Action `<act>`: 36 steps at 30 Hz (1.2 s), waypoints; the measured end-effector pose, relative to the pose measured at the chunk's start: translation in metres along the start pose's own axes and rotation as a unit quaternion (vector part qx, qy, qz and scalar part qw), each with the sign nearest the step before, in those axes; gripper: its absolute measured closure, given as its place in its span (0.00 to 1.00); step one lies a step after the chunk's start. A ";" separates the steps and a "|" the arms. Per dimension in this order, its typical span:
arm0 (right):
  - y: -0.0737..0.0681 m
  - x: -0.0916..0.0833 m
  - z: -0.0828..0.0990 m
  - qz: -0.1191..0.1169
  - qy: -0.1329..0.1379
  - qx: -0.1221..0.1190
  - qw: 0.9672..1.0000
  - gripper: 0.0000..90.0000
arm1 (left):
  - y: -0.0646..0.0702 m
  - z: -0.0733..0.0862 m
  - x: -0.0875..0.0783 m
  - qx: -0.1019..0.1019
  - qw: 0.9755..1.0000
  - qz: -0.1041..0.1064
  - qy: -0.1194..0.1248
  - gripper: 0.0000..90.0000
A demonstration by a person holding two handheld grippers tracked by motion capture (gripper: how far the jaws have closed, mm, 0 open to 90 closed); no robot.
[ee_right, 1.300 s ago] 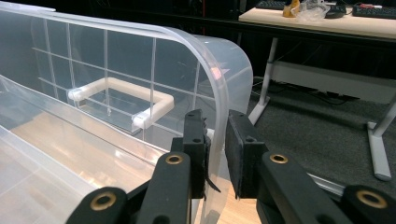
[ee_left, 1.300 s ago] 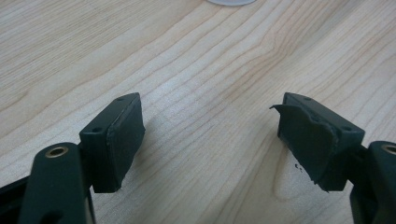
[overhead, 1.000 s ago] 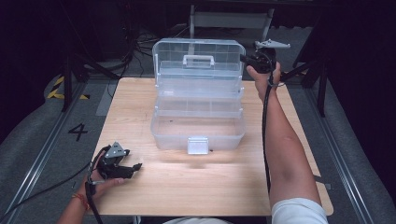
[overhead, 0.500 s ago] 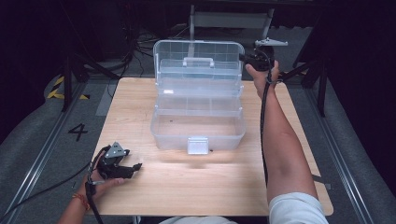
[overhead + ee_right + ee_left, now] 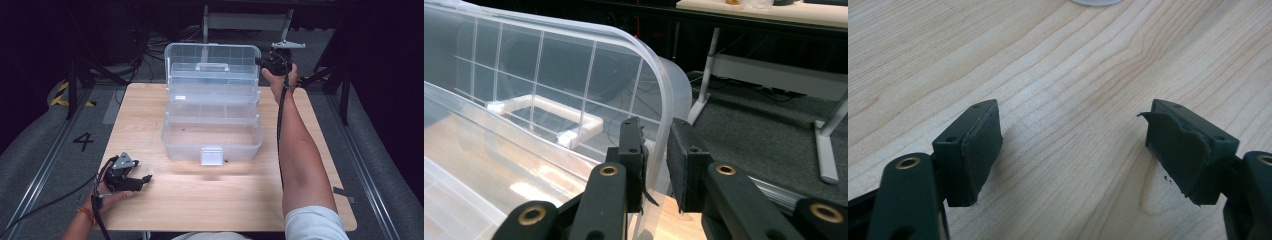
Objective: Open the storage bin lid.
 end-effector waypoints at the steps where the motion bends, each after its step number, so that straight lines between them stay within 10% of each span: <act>1: 0.000 0.001 0.000 0.002 -0.002 -0.001 1.000 0.86 | -0.001 -0.001 0.001 0.004 1.000 0.000 0.002 0.25; 36: 0.013 0.030 0.011 0.034 -0.038 0.001 0.999 0.81 | -0.001 -0.001 0.001 0.007 1.000 0.000 0.001 0.25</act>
Point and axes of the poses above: each handheld gripper's, and its own axes: x roughly forward along the jaws, z roughly out of its underside, y roughly to its right, the point moved 6 cm from there along x, roughly forward along the jaws, and after that the axes turned 8 degrees about -z, right-handed, at the moved point
